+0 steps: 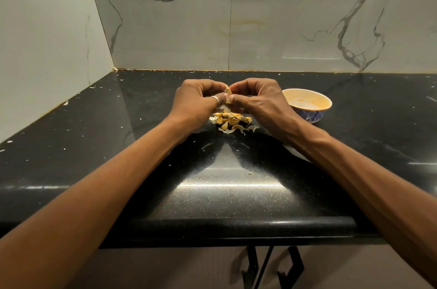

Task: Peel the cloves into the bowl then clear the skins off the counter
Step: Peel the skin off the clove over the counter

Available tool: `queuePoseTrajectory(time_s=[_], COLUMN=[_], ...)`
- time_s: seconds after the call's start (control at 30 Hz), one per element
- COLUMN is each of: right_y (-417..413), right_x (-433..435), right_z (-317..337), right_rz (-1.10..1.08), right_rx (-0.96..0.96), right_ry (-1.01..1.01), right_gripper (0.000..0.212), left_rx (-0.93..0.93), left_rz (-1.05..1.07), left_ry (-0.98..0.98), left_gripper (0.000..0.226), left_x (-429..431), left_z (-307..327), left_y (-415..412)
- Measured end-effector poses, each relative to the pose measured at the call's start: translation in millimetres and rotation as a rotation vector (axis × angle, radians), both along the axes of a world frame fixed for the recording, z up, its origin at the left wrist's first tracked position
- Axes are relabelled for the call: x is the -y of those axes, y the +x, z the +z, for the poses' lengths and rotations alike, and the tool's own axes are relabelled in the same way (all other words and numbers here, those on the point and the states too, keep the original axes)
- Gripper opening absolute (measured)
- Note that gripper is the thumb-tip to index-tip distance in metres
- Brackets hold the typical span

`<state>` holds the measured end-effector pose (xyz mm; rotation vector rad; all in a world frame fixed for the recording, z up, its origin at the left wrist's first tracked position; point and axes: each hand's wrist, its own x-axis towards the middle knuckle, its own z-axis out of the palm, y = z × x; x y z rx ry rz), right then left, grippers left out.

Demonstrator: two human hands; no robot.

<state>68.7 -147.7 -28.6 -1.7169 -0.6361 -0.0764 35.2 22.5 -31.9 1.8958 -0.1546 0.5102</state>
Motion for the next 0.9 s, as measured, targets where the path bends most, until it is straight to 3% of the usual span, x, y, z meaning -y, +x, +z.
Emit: queuePoseTrajectory(time_s=[0.3,0.6,0.9], right_y=[-3.3,-6.6,-7.5], right_x=[0.4,3.0,4.1], right_z=[3.1,8.0,7.8], right_rz=[0.023,0.068,0.060], right_rx=[-0.087,-0.254,-0.327], right_ry=[0.041,0.160,0.203], right_gripper=[0.012,0.015,0.018], left_rx=[-0.017,-0.089,-0.034], left_rz=[-0.039,-0.096,-0.101], left_ry=[-0.017,-0.262,-0.132], left_gripper=[0.013,0.012,0.014], left_x=[-1.7,1.8,-0.2], left_z=[3.0,9.5,6.8], left_y=[-1.9,-9.8,-9.4])
